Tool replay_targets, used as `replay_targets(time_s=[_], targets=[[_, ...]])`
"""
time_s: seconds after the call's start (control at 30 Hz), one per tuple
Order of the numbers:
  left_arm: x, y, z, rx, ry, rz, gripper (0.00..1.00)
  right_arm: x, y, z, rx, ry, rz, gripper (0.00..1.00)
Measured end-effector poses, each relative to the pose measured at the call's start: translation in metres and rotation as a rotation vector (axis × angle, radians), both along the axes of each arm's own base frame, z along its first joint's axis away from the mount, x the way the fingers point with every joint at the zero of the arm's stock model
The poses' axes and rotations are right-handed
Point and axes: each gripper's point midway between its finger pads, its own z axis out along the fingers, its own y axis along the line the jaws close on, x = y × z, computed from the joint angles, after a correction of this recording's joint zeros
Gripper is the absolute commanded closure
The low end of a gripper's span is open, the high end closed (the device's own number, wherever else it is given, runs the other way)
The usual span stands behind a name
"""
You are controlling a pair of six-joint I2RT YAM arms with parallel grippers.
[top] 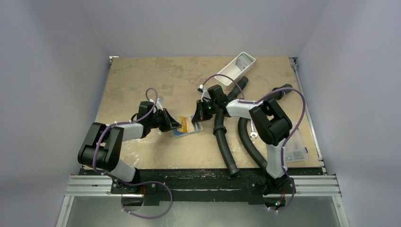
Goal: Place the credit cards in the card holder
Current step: Insert the credit card into the card holder.
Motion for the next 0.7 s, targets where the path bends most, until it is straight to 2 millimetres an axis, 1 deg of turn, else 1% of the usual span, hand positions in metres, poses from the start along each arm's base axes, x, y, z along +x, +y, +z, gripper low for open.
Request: replay_targets(time_s=[0.1, 0.2, 0.37, 0.7], targets=[[0.000, 0.002, -0.002, 0.011, 0.003, 0.000, 1.00, 0.000, 0.000, 0.000, 0.001, -0.001, 0.000, 1.00], [0.001, -0.002, -0.001, -0.015, -0.001, -0.003, 1.00, 0.000, 0.000, 0.000, 0.002, -0.002, 0.000, 1.00], [0.001, -0.006, -0.005, -0.062, 0.014, 0.008, 1.00, 0.000, 0.000, 0.000, 0.001, -0.003, 0.000, 1.00], [0.000, -0.009, -0.004, -0.106, -0.013, 0.041, 1.00, 0.001, -0.001, 0.000, 0.000, -0.004, -0.005, 1.00]])
